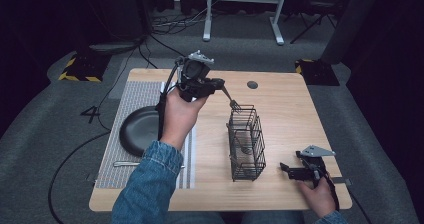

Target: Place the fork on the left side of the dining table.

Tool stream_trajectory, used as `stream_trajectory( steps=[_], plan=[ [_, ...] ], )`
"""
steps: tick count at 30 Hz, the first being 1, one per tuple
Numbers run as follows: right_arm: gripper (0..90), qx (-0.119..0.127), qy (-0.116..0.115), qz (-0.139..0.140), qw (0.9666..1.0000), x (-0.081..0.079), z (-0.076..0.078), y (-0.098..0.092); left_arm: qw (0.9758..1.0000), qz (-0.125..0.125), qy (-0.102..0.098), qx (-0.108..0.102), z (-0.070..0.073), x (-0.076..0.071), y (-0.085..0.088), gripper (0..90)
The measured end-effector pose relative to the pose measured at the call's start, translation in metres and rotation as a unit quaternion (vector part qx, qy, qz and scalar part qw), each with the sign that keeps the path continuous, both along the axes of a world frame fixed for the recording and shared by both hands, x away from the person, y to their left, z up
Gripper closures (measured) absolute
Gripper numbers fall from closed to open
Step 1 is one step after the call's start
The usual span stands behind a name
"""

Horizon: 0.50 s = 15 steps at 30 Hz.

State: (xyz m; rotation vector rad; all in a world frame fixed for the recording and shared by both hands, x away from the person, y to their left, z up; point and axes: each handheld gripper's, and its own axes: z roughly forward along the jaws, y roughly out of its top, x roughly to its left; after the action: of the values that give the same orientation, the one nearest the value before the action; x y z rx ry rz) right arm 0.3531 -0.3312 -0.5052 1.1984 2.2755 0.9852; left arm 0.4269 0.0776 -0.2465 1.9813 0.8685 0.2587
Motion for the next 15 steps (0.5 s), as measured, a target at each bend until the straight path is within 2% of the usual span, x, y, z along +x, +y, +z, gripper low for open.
stream_trajectory(
  steps=[9,15],
  plan=[
    [14.8,0.000,0.000,-0.001,1.0000,0.000,0.000,0.000,0.9999,0.007,-0.003,-0.014,0.017,0.006,0.013,86.8],
    [14.8,0.000,0.000,-0.001,1.0000,0.000,0.000,0.000,0.9996,0.018,-0.007,-0.018,0.022,0.009,0.023,86.8]
  ],
)
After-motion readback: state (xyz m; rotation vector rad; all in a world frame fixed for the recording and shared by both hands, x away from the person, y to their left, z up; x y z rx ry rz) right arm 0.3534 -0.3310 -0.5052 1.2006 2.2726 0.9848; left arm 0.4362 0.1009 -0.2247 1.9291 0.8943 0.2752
